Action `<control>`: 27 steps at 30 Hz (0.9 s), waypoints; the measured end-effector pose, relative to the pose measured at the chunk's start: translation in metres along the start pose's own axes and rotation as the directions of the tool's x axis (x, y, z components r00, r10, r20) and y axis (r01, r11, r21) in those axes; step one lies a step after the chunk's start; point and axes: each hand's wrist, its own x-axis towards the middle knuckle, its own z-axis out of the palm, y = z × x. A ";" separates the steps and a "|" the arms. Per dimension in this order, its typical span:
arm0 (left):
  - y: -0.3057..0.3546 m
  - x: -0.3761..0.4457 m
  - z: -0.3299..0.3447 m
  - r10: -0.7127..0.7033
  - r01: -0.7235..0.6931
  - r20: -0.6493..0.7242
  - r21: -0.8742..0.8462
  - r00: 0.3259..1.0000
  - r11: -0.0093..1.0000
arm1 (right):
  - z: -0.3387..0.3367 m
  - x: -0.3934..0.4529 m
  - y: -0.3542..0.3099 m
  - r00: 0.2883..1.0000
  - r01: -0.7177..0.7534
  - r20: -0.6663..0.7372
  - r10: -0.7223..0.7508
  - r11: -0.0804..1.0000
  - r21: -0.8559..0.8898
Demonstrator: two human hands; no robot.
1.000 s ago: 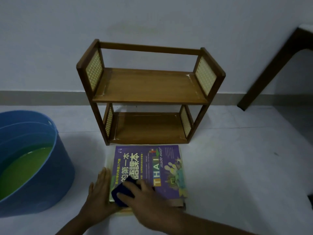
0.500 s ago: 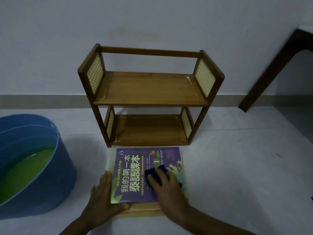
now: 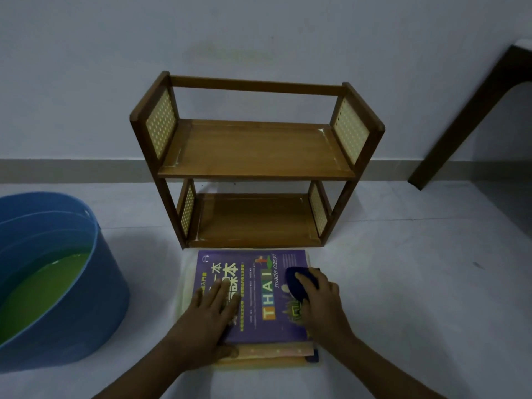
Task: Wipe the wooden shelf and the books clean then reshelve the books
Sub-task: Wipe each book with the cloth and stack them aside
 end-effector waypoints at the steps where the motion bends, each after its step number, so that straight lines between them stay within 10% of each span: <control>1: 0.000 0.004 -0.001 0.003 -0.003 0.011 0.026 1.000 1.000 | -0.001 0.001 0.000 1.000 -0.001 0.000 0.001 1.000 0.028; 8: 0.017 0.007 -0.003 0.036 -0.066 0.090 0.352 0.995 0.934 | -0.004 0.011 0.017 0.998 -0.012 -0.061 0.032 0.950 0.312; 12: 0.020 0.003 -0.037 0.210 -0.192 -0.010 0.368 0.978 0.910 | -0.019 0.018 0.023 0.943 -0.243 0.004 0.333 0.681 0.691; 15: 0.026 -0.001 -0.092 0.266 -0.239 -0.143 0.180 0.953 0.954 | -0.034 0.023 0.034 0.853 -0.330 0.086 0.514 0.405 0.853; 19: 0.036 -0.013 -0.169 0.057 -0.109 -0.240 -0.209 0.969 0.972 | -0.052 0.023 0.042 0.823 -0.279 0.051 0.565 0.325 0.903; 23: 0.031 -0.029 -0.192 -0.089 -0.110 -0.229 -0.727 0.969 0.678 | -0.055 0.023 0.045 0.809 -0.287 0.034 0.587 0.344 0.894; 27: 0.027 -0.027 -0.150 -0.216 0.118 0.075 -0.974 0.974 0.194 | -0.065 0.026 0.040 0.815 -0.258 0.037 0.579 0.305 0.917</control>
